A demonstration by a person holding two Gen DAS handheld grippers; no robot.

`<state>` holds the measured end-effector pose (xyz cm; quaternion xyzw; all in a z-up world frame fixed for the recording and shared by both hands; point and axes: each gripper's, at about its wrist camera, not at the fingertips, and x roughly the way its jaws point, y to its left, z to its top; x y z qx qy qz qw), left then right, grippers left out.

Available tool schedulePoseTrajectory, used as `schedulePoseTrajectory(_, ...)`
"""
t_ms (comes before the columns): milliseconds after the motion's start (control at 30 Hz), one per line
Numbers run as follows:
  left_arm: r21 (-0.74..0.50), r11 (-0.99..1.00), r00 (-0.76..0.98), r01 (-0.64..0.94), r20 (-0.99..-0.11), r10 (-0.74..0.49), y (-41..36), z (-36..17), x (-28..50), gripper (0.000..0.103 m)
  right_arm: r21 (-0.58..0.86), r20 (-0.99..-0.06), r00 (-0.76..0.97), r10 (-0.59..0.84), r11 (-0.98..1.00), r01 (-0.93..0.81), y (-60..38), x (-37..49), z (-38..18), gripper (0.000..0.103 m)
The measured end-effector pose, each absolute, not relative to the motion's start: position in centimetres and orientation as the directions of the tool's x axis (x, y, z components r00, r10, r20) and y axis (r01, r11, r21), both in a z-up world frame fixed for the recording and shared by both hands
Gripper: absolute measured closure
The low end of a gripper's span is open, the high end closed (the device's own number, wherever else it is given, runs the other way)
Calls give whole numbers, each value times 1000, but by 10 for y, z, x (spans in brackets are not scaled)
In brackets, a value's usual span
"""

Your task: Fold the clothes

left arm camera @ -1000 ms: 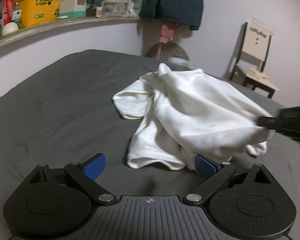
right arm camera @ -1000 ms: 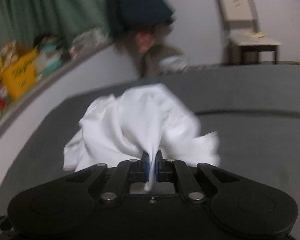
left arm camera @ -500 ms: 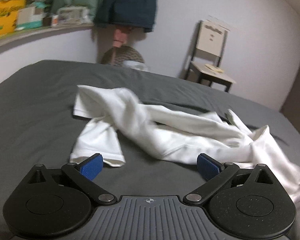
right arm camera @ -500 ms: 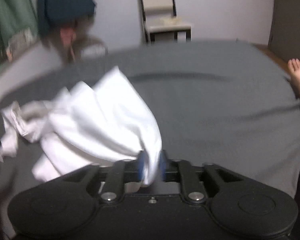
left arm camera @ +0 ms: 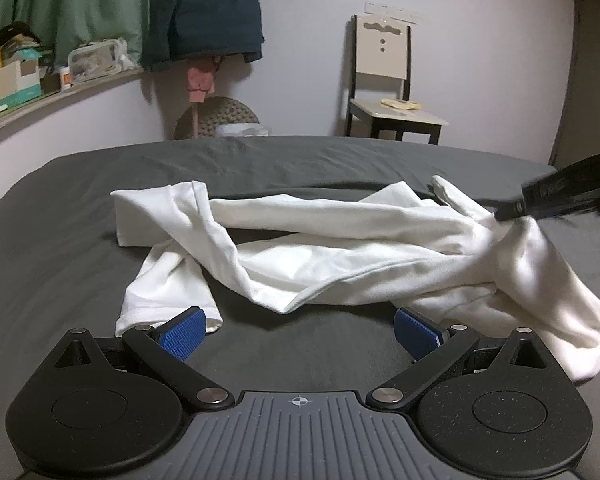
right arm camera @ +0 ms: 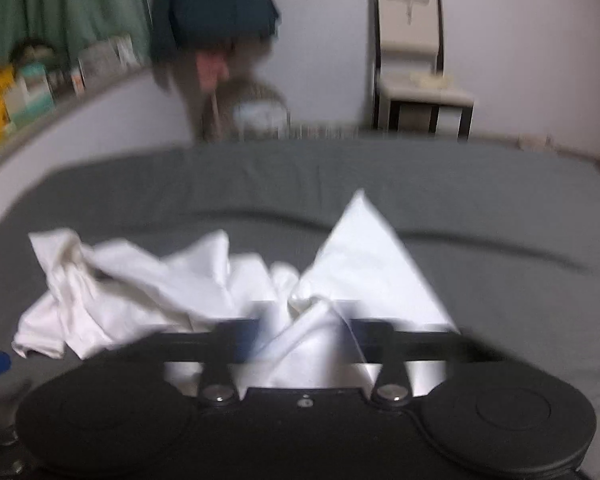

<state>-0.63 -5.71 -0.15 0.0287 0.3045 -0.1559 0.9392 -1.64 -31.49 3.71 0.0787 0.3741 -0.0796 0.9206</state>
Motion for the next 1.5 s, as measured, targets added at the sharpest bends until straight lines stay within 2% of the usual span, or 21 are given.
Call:
schedulePoseTrajectory(100, -81, 944, 761, 319, -572, -306, -52, -1, -4, 2, 129, -703, 705, -93, 958, 256, -327, -31, 36, 97)
schedulePoseTrajectory(300, -107, 913, 762, 394, -518, -390, -53, 8, -17, 2, 142, -642, 721, -261, 883, 447, -388, -146, 68, 98)
schedulePoseTrajectory(433, -89, 887, 757, 454, -486, -436, -61, 16, -29, 2, 91, -735, 609, -299, 847, 524, -412, -208, 56, 98)
schedulePoseTrajectory(533, -71, 873, 740, 482, -500, -450, -69, 19, -36, 2, 98, -831, 522, -193, 872, 479, -412, -219, 33, 96)
schedulePoseTrajectory(567, -67, 870, 732, 489, -511, -451, -72, 19, -38, 2, 109, -826, 533, -184, 875, 471, -408, -223, 32, 94)
schedulePoseTrajectory(600, -64, 867, 721, 494, -527, -450, -76, 19, -39, 2, 108, -806, 561, -191, 884, 455, -404, -224, 35, 90)
schedulePoseTrajectory(633, -64, 864, 712, 499, -539, -451, -80, 19, -40, 2, 101, -776, 598, -199, 897, 430, -398, -222, 41, 71)
schedulePoseTrajectory(667, -68, 862, 704, 502, -546, -453, -84, 19, -42, 2, 93, -734, 647, -205, 913, 396, -390, -214, 48, 45)
schedulePoseTrajectory(700, -73, 860, 699, 505, -551, -456, -87, 19, -44, 2, 84, -689, 694, -208, 928, 362, -382, -207, 55, 37)
schedulePoseTrajectory(733, -77, 858, 695, 508, -551, -462, -91, 18, -46, 2, 72, -641, 738, -209, 942, 328, -373, -199, 62, 34)
schedulePoseTrajectory(800, -74, 845, 689, 529, -544, -479, -101, 16, -51, 2, 68, -595, 795, -123, 977, 202, -358, -161, 70, 34)
schedulePoseTrajectory(933, 7, 815, 679, 580, -556, -479, -121, 6, -56, 2, 69, -633, 773, 40, 998, 4, -321, -54, 50, 37)
schedulePoseTrajectory(1000, 41, 808, 678, 588, -570, -465, -125, 0, -54, 2, 63, -691, 720, 70, 997, -37, -306, -14, 34, 49)
schedulePoseTrajectory(1033, 44, 808, 677, 587, -575, -460, -125, -1, -52, 2, 49, -719, 691, 72, 997, -53, -300, -6, 26, 79)
schedulePoseTrajectory(1067, 32, 813, 674, 582, -579, -460, -122, -2, -50, 2, 74, -713, 698, 65, 997, -17, -307, -3, 31, 94)
schedulePoseTrajectory(1133, -1, 832, 681, 555, -574, -455, -113, 0, -43, 2, 126, -702, 711, 49, 990, 57, -323, 3, 40, 94)
schedulePoseTrajectory(1233, -58, 855, 696, 515, -555, -456, -98, 4, -34, 2, 330, -539, 842, -26, 913, 239, -376, -35, 86, 95)
schedulePoseTrajectory(1300, -104, 867, 704, 487, -540, -461, -88, 7, -30, 2, 367, -455, 879, -146, 868, 334, -407, -80, 110, 95)
schedulePoseTrajectory(1400, -171, 866, 696, 470, -531, -483, -79, 9, -28, 2, 298, -464, 804, -371, 790, 536, -449, -142, 111, 96)
schedulePoseTrajectory(1433, -178, 862, 692, 474, -531, -489, -80, 10, -30, 2, 261, -498, 750, -435, 750, 608, -464, -154, 102, 95)
schedulePoseTrajectory(1500, -184, 856, 684, 483, -531, -500, -82, 10, -34, 2, 226, -640, 654, -403, 714, 662, -492, -161, 73, 95)
